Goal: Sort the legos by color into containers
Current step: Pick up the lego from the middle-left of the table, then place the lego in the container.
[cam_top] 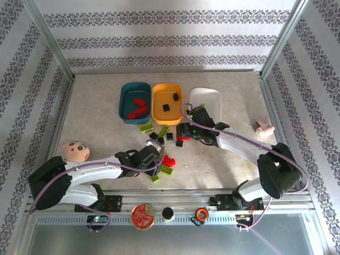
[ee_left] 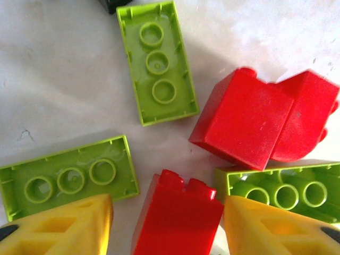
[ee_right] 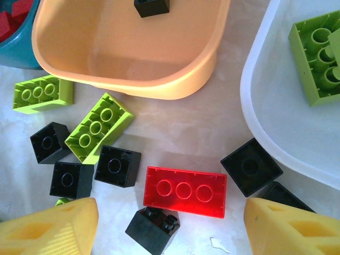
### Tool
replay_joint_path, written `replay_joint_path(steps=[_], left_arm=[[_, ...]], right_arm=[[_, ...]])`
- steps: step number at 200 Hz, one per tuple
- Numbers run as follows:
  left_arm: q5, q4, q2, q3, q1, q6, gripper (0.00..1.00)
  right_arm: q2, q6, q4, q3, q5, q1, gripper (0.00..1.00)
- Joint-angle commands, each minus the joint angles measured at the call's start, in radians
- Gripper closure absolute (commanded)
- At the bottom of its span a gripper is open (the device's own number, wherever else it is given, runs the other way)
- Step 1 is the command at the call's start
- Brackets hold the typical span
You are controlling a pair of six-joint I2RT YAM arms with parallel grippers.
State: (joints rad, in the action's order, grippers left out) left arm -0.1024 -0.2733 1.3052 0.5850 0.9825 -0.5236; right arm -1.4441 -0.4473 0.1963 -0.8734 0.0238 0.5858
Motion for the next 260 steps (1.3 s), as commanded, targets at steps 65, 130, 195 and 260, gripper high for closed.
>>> replay_joint_path(steps=[65, 130, 195, 260], left_arm=[[-0.044, -0.057, 0.021, -0.001, 0.04, 0.005, 0.54], [-0.064, -0.06, -0.115, 0.009, 0.035, -0.009, 0.7], [0.029, 0.051, -0.206, 0.108, -0.325, 0.082, 0.75], [0.08, 0.216, 0.144, 0.382, -0.673, 0.091, 0.77]], right_arm=[[0.031, -0.022, -0.019, 0.015, -0.012, -0.021, 0.27], [0.058, -0.027, -0.02, 0.031, -0.012, -0.032, 0.27], [0.083, -0.042, -0.042, 0.073, 0.001, -0.034, 0.27], [0.128, -0.056, -0.039, 0.135, 0.026, -0.025, 0.27]])
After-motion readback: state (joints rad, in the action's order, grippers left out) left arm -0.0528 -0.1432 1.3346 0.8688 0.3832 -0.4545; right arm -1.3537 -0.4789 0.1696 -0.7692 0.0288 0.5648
